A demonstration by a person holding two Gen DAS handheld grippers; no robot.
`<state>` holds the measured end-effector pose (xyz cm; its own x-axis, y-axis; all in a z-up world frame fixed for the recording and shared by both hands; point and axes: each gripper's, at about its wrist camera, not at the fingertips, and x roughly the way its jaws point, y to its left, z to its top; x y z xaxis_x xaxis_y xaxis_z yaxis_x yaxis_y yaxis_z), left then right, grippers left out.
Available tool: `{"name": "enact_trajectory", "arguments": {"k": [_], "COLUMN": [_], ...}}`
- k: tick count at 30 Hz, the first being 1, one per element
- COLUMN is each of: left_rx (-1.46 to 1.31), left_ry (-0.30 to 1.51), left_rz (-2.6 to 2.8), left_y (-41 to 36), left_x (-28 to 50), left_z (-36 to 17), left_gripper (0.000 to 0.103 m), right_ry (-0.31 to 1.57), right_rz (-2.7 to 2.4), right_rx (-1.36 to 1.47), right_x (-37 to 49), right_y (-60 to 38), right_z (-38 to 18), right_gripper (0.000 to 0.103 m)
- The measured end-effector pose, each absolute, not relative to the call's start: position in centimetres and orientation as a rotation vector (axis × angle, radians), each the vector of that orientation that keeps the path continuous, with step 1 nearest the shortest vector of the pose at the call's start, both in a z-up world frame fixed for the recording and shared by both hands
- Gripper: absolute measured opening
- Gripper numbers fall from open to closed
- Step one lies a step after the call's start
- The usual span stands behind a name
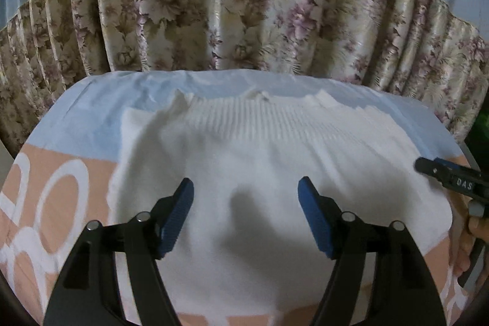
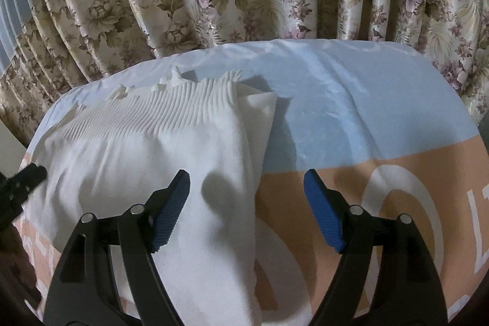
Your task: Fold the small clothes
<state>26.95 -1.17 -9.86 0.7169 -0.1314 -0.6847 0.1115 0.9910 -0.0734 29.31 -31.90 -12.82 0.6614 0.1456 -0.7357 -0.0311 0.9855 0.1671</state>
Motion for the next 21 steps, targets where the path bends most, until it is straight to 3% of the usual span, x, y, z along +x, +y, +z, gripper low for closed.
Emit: {"name": "enact_trajectory", "arguments": {"k": [16, 21], "left_rx": [-0.046, -0.028], "left_ry": [0.800, 0.795], "left_rz": [-0.070, -0.078], "left_y": [-1.9, -2.1], "left_x": [28.1, 28.0], "left_z": [-12.6, -13.0], "left_gripper": [0.072, 0.076], "right_ry": [0.896, 0.908], "right_rz": [0.079, 0.088], "right_rx": [0.089, 0.159], "right_x": [29.9, 30.3], "right_y": [-28.9, -29.6], "right_z": [-14.6, -15.6], "right_gripper": [0.083, 0.090]}}
